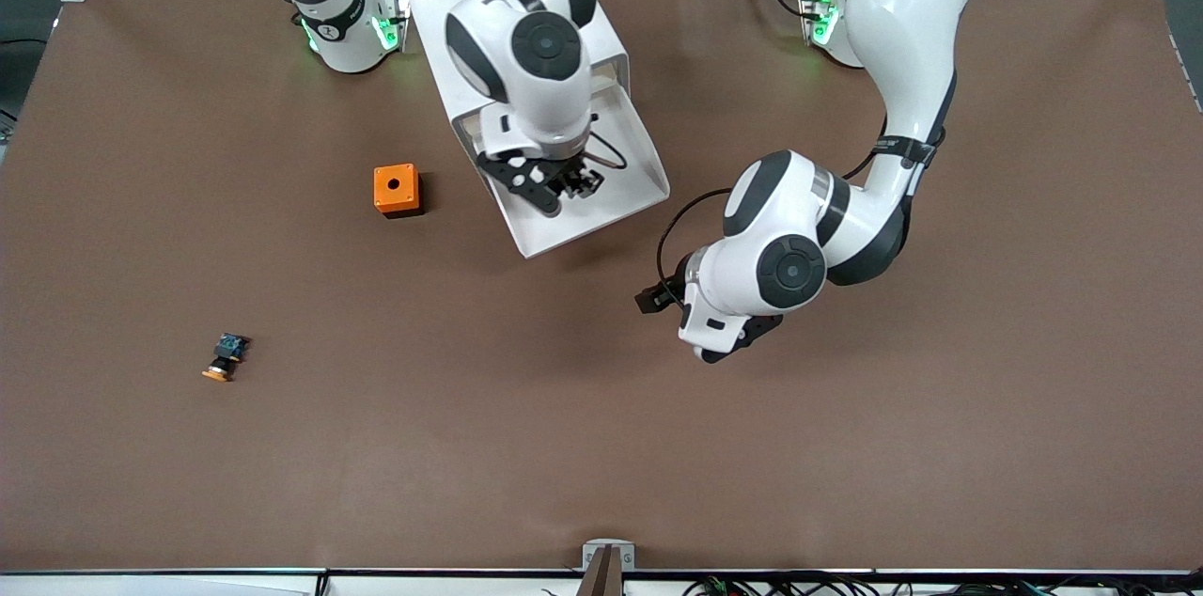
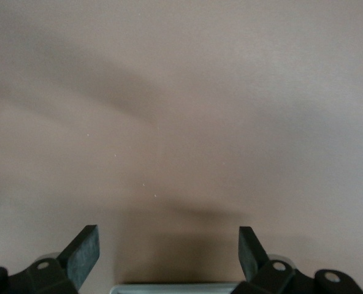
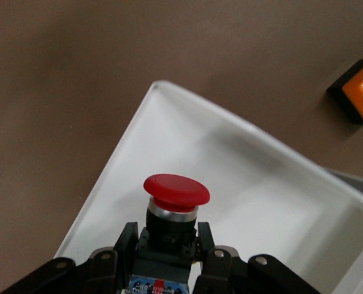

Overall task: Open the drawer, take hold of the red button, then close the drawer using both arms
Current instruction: 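Lift the red button out with the right gripper while the left gripper backs off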

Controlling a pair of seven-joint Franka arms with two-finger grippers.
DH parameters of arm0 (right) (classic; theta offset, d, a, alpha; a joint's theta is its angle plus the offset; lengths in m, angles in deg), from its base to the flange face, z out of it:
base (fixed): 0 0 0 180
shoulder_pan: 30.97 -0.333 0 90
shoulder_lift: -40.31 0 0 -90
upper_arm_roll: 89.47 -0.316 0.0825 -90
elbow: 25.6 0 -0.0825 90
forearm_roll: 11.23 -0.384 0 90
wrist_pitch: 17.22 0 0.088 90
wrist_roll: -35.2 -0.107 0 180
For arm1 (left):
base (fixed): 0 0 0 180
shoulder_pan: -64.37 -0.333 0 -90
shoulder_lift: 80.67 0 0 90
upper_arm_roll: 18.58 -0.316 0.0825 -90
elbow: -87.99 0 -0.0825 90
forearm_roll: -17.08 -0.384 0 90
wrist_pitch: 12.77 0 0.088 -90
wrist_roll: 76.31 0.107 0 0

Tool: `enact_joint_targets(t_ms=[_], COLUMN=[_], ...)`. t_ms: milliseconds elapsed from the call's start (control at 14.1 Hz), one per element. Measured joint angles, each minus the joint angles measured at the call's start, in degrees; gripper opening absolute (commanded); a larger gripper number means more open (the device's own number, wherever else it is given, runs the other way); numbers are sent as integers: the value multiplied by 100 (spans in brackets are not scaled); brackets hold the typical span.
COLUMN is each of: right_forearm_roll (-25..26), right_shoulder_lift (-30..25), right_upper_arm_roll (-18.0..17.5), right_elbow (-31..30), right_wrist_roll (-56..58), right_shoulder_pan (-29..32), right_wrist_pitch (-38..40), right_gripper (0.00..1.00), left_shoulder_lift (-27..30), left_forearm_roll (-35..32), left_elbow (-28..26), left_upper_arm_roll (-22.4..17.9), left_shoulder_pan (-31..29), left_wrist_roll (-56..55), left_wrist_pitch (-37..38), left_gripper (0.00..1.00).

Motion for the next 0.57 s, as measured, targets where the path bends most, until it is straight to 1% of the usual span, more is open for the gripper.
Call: enact_joint_targets(t_ms=[142,284,426,567], right_forearm_roll=[0,-1,-1,-1], right_shoulder_lift=[-234,-391,-410,-387], right_upper_arm_roll=[23,43,56,65], right_elbow=[62,52,-7,-192], right_wrist_roll=[878,1838,2824,3822], right_shoulder_pan=[549,1144,1739,2330], right_wrist_pitch=[282,464,509,380], right_gripper=[2,1,1,1], left_shoulder_lift=[0,1,0,1], left_forearm_roll=[-123,-422,-734,-858], left_elbow=[-128,-261,-417,-494], left_upper_arm_roll=[0,1,2,2], left_shoulder_pan=[51,138,292,388], left_wrist_roll=[-104,-392,-802,-1111], left_wrist_pitch=[-116,-370,-648,-791], left_gripper=[100,100,100,100])
